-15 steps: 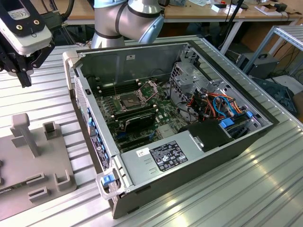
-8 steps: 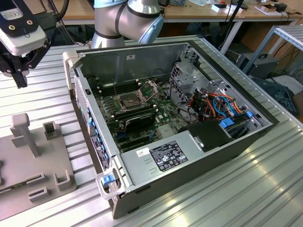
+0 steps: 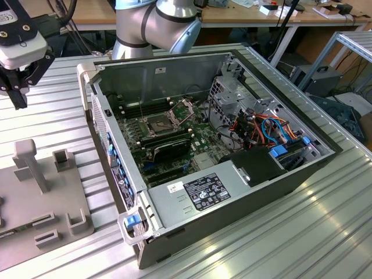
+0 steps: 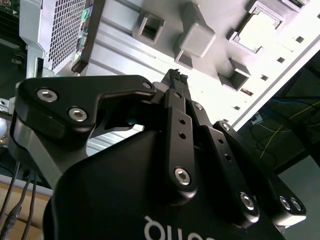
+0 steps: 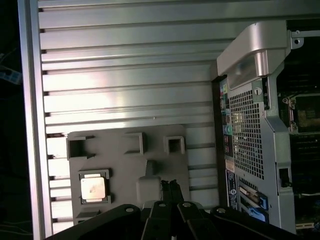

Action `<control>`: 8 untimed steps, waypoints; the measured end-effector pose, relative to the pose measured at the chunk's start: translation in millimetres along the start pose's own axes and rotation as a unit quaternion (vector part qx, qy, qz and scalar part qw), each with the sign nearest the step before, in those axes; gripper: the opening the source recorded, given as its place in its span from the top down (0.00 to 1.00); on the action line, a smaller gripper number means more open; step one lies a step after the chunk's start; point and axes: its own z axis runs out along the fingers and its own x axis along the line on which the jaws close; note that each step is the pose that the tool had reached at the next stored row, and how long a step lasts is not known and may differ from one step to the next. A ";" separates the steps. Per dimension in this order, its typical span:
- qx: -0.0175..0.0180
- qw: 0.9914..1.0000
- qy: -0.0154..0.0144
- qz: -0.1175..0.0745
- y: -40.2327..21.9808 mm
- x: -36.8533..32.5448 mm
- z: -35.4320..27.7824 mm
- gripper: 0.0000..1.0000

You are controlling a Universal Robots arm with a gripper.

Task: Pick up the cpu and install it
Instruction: 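Reach for the cpu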

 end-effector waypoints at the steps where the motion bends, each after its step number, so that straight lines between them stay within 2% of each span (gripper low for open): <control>1: 0.000 1.000 0.000 0.000 -0.1 0.9 0.0 0.89; 8: 0.000 1.000 0.000 0.000 -0.9 11.3 0.1 0.89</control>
